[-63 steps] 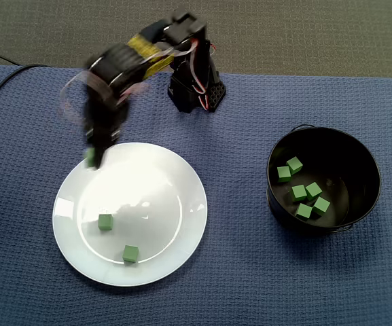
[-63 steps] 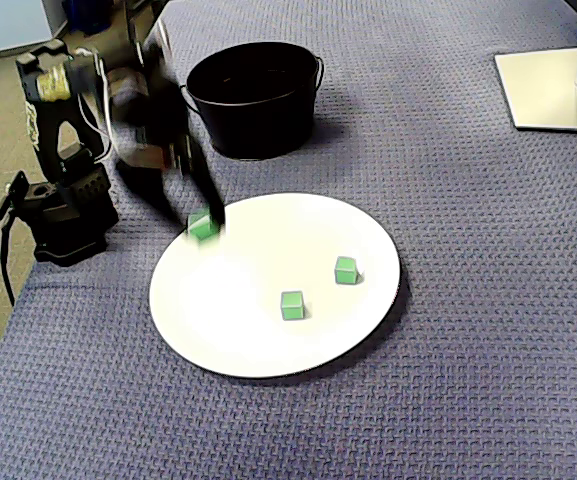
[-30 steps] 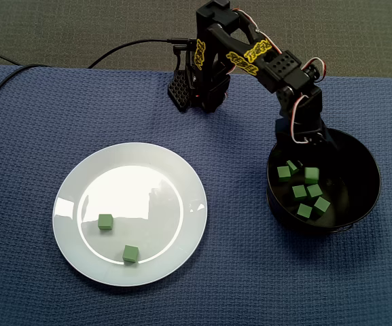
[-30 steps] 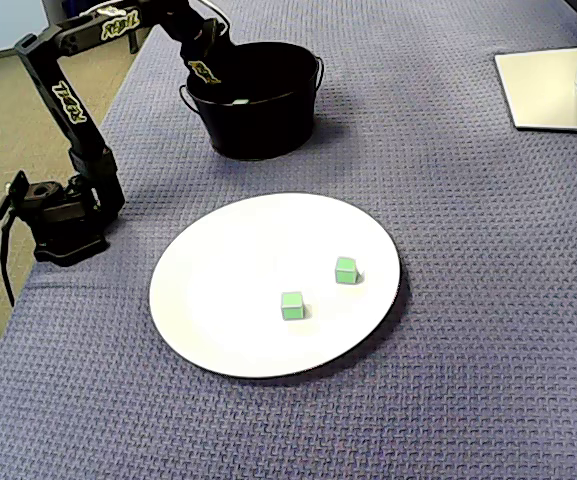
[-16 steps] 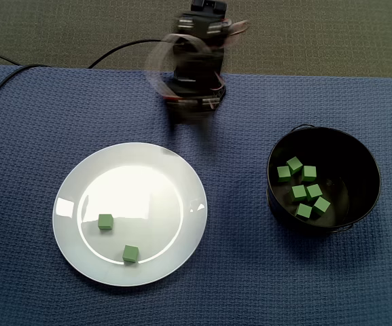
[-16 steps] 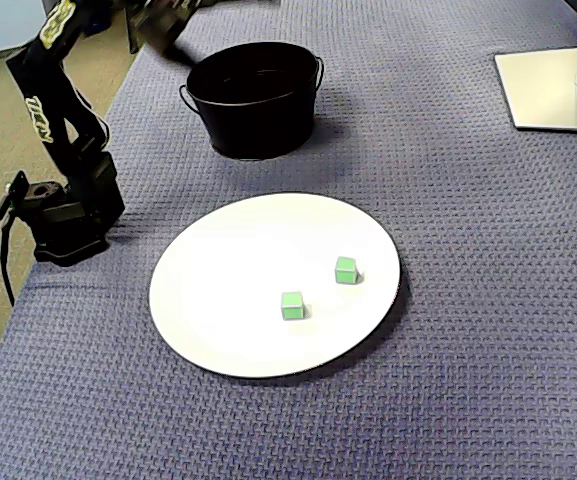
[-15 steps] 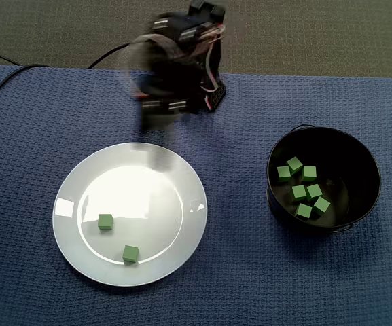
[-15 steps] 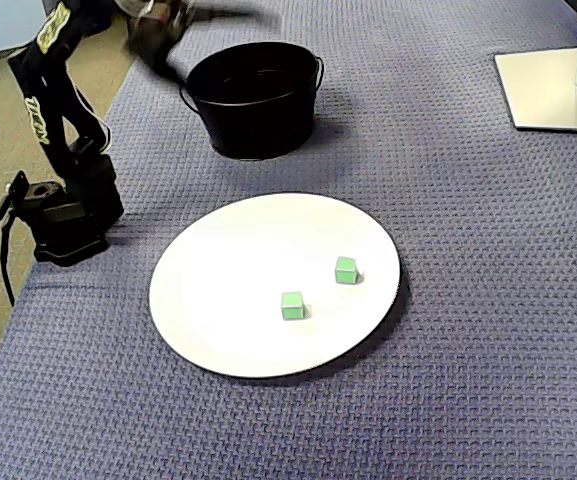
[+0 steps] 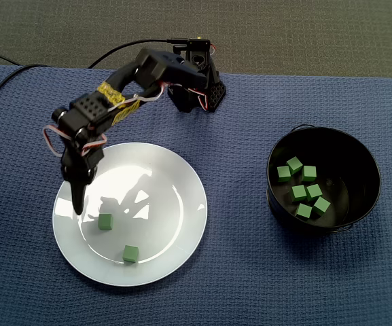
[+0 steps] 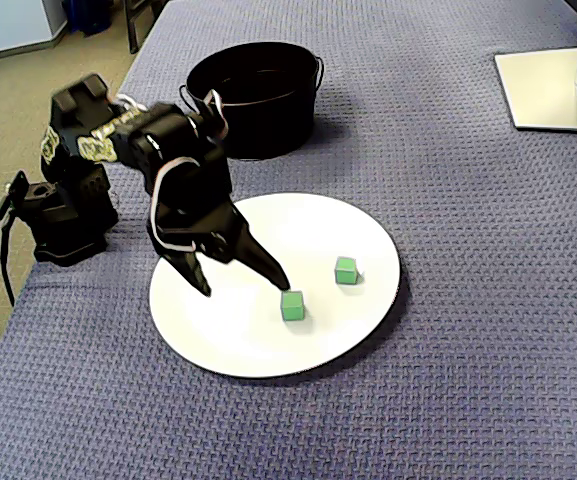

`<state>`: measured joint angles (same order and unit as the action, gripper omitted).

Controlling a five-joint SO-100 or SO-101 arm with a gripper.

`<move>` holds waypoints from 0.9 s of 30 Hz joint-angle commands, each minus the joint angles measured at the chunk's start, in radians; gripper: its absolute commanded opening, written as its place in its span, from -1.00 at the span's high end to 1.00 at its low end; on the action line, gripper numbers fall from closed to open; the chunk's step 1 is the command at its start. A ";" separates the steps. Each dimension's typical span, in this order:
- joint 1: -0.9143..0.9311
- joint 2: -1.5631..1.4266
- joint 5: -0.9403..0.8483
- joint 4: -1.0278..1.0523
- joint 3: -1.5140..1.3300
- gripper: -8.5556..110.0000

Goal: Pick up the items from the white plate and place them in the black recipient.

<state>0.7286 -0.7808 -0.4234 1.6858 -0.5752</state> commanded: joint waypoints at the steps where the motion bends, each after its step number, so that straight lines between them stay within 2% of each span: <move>1: -0.046 0.095 -0.006 0.017 0.167 0.13; 18: -0.173 0.244 -0.061 -0.092 0.244 0.15; 27: -0.195 0.264 -0.071 -0.126 0.244 0.48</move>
<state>0.5430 -0.5077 -0.4801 1.5892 -0.3789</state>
